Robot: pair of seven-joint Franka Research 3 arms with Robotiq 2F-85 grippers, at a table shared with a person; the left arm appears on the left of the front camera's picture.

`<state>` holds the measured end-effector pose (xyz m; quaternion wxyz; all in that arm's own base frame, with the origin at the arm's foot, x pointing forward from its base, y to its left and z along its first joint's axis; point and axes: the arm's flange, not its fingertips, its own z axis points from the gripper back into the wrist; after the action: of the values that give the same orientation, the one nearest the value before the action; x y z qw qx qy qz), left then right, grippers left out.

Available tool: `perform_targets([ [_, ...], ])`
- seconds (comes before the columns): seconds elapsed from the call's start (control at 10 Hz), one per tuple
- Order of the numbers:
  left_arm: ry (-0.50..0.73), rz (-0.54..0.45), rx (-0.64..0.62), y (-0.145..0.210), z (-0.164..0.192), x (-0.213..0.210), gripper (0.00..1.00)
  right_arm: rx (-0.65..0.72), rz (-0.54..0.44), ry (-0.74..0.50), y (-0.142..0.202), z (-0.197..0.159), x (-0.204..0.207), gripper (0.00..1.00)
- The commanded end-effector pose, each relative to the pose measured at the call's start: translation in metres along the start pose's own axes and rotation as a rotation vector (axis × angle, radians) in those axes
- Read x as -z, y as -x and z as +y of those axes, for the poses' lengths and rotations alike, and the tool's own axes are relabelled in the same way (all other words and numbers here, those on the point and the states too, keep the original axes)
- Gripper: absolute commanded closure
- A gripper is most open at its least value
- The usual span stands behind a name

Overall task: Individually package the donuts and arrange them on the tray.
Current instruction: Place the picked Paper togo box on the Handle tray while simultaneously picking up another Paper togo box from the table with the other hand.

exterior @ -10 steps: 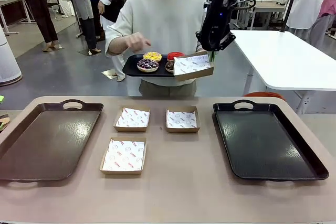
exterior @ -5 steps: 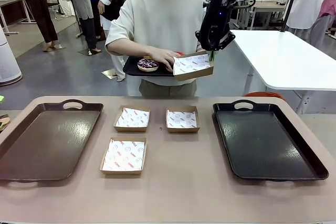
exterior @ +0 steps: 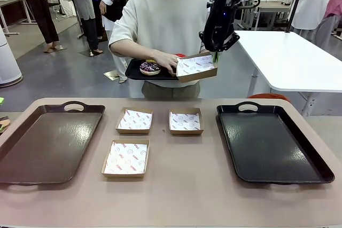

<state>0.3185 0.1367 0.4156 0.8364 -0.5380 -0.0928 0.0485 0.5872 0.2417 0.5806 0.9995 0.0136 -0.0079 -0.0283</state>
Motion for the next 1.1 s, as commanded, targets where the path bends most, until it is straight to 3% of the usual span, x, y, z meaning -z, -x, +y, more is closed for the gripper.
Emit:
perform_targets([
  [0.0,0.015,-0.012,0.003,0.0000,-0.0007,-0.0010,0.00,0.011,-0.010,-0.009,0.0040,-0.0017,0.0019,1.00],
  [1.0,0.015,-0.012,0.003,0.0000,-0.0007,-0.0010,0.00,0.011,-0.010,-0.009,0.0040,-0.0017,0.0019,1.00],
])
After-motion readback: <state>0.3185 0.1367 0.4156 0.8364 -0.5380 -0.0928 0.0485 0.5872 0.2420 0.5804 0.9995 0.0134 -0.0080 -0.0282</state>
